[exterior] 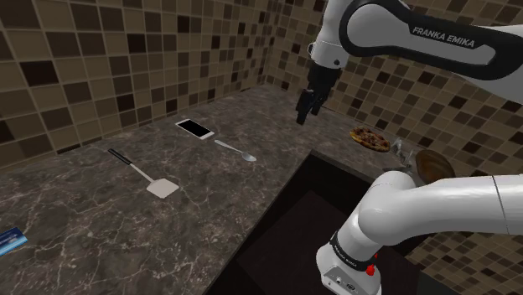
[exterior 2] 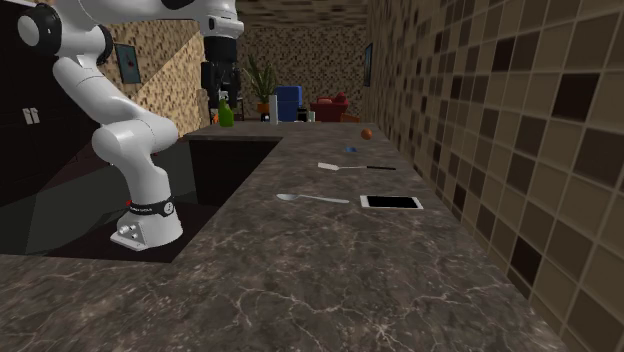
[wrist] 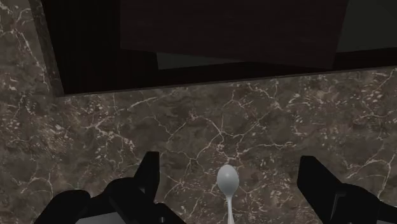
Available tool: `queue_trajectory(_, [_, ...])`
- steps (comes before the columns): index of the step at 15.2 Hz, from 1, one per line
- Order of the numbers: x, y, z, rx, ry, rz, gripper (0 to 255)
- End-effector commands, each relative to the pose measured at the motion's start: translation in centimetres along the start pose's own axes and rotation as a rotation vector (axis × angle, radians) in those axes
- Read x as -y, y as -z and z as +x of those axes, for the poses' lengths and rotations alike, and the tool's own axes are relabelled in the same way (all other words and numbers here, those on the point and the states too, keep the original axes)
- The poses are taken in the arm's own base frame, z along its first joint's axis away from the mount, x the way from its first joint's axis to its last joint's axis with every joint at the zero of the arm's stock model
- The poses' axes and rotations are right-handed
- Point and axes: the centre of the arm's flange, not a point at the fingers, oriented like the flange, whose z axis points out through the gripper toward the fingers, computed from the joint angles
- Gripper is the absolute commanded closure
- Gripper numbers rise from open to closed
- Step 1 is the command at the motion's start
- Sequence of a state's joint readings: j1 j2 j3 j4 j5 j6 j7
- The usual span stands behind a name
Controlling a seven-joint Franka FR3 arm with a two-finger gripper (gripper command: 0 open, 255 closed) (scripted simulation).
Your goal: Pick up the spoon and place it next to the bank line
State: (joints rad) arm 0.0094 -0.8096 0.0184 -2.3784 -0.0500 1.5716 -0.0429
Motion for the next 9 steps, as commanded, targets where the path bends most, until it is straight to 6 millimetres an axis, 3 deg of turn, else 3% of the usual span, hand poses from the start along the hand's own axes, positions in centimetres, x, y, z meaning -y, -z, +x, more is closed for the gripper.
queue_trajectory(1, [0.0,0.0,0.0,0.0,0.0,0.0,0])
queue_trajectory(9, [-0.6,-6.3,9.3,0.049,0.048,0.068,0])
